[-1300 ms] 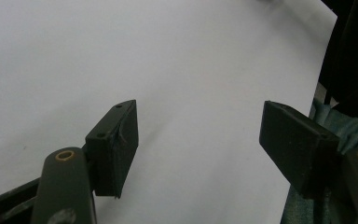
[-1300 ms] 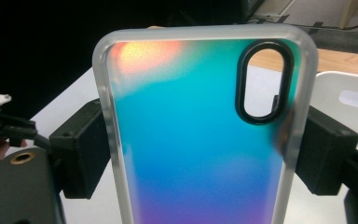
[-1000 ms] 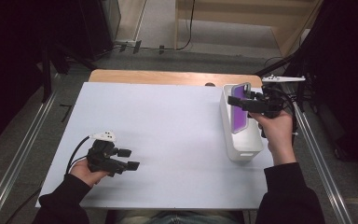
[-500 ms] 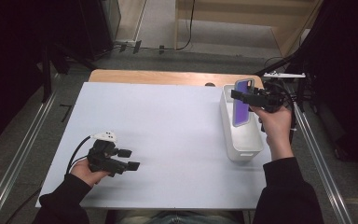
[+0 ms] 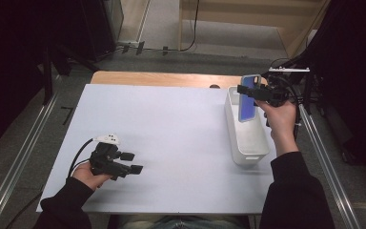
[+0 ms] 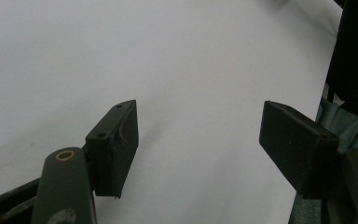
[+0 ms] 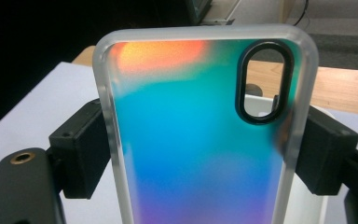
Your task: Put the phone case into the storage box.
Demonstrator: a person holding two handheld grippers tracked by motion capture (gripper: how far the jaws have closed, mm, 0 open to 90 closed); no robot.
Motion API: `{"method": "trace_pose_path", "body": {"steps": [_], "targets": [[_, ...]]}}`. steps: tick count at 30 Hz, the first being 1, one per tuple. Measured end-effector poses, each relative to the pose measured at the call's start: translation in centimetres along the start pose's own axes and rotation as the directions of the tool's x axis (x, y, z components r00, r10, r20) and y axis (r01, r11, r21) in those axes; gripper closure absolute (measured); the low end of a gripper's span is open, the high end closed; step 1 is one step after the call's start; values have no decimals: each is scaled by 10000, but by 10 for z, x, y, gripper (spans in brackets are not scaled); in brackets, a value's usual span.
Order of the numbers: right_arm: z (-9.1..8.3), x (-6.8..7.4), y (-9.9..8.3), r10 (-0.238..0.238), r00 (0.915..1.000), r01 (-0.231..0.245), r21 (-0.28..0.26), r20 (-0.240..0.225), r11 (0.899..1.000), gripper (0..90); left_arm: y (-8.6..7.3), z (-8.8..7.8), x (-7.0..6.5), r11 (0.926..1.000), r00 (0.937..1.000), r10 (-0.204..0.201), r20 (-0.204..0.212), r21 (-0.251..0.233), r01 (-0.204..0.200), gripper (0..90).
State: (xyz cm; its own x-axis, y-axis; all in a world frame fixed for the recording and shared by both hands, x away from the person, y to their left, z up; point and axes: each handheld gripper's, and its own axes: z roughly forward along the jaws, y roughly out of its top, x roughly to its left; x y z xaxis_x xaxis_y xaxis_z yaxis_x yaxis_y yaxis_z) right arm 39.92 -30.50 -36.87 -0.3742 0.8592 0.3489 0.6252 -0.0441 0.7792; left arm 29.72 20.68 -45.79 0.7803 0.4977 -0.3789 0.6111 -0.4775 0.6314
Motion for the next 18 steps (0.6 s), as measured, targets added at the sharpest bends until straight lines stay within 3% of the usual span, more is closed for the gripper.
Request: {"method": "trace_pose_path", "body": {"steps": [18], "targets": [[16,-8,23,101,9977,-106,75,665,9999,153,0,0,1,9999,9999,-48,150,159,45,283]]}}
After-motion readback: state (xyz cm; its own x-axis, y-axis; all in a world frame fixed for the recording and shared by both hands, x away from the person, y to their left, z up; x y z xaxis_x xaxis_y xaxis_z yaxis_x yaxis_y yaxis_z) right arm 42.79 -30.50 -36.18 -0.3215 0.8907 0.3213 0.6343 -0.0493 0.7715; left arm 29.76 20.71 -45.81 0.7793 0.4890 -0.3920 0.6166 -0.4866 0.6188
